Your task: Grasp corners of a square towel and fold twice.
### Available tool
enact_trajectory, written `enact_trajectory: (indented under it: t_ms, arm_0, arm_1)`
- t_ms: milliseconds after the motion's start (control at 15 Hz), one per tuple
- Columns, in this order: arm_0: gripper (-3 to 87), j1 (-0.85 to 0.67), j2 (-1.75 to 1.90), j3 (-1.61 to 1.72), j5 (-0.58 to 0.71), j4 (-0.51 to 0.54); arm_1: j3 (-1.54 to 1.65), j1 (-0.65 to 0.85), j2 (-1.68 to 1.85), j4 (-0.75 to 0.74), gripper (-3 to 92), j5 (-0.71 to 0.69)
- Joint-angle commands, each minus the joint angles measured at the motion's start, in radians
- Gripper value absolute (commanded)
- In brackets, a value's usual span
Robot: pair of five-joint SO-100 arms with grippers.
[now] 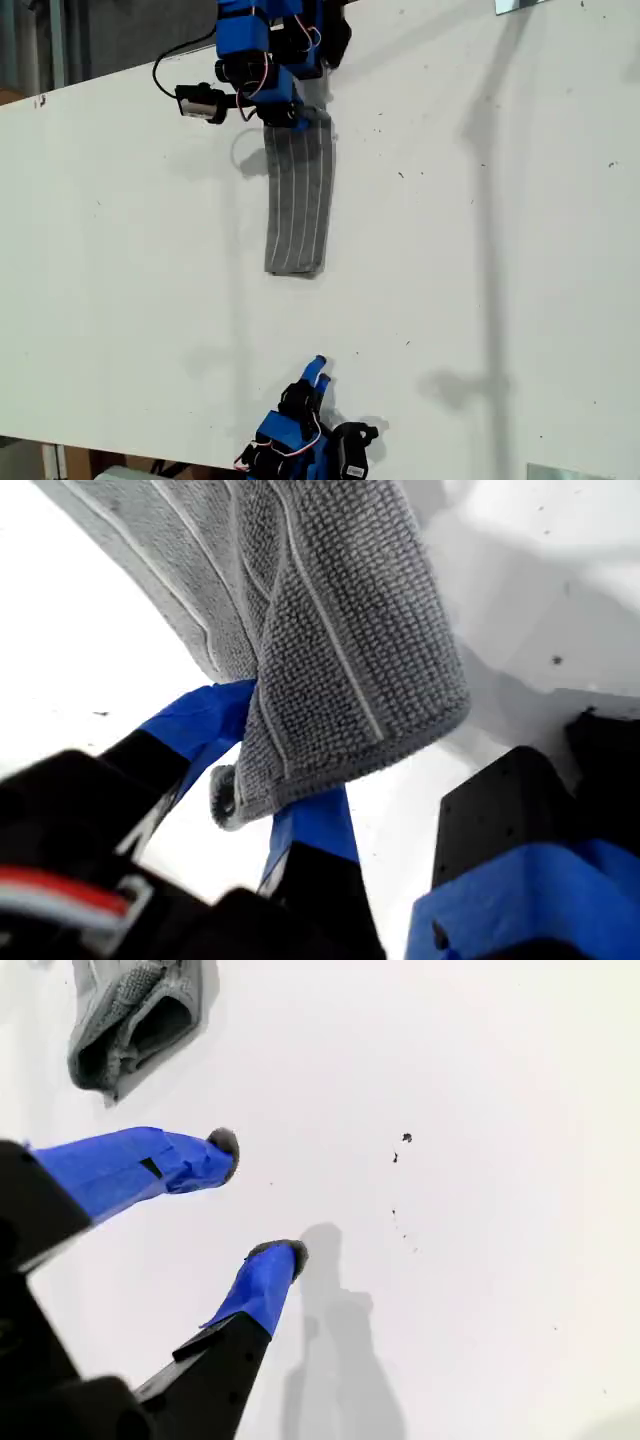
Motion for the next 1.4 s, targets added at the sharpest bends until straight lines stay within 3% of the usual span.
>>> enact_trajectory:
  t_ms: [0,67,267,467,667,867,1067,1133,1200,1333]
  arm_0:
    - [17.4,0.012,0.048,0.034,-0.018,-0.032]
    - [17.4,0.012,0.095,0.069,-0.023,-0.035]
    - [17.4,0.006,0.339,0.175,-0.041,0.038]
    - [17.4,-0.002,0.603,0.255,-0.057,0.19]
    - [17.4,-0.014,0.63,0.265,-0.046,0.216]
    - [17.4,-0.04,0.632,0.258,-0.025,0.227]
    - [17.4,-0.044,0.632,0.276,-0.029,0.221]
    - [17.4,-0.046,0.632,0.278,-0.029,0.219]
    - [17.5,-0.048,0.632,0.281,-0.026,0.218]
    - [17.5,-0.051,0.632,0.285,-0.025,0.216]
  arm_1:
    - [-0.175,-0.051,0.02,0.084,-0.2,0.069]
    - [-0.255,-0.041,0.009,0.121,-0.2,0.057]
    - [-0.568,0.083,-0.198,0.123,-0.2,-0.156]
    - [-1.088,0.144,-0.713,0.103,-0.2,-0.36]
    - [-1.588,0.149,-1.22,0.104,-0.2,-0.512]
    - [-1.58,0.143,-1.33,-0.057,-0.2,-0.678]
    - [-1.577,0.103,-1.344,-0.087,-0.2,-0.727]
    - [-1.577,0.1,-1.339,-0.087,14.8,-0.726]
    - [-1.585,0.098,-1.324,-0.086,36.7,-0.746]
    - [-1.578,0.132,-1.152,-0.052,41.9,-0.781]
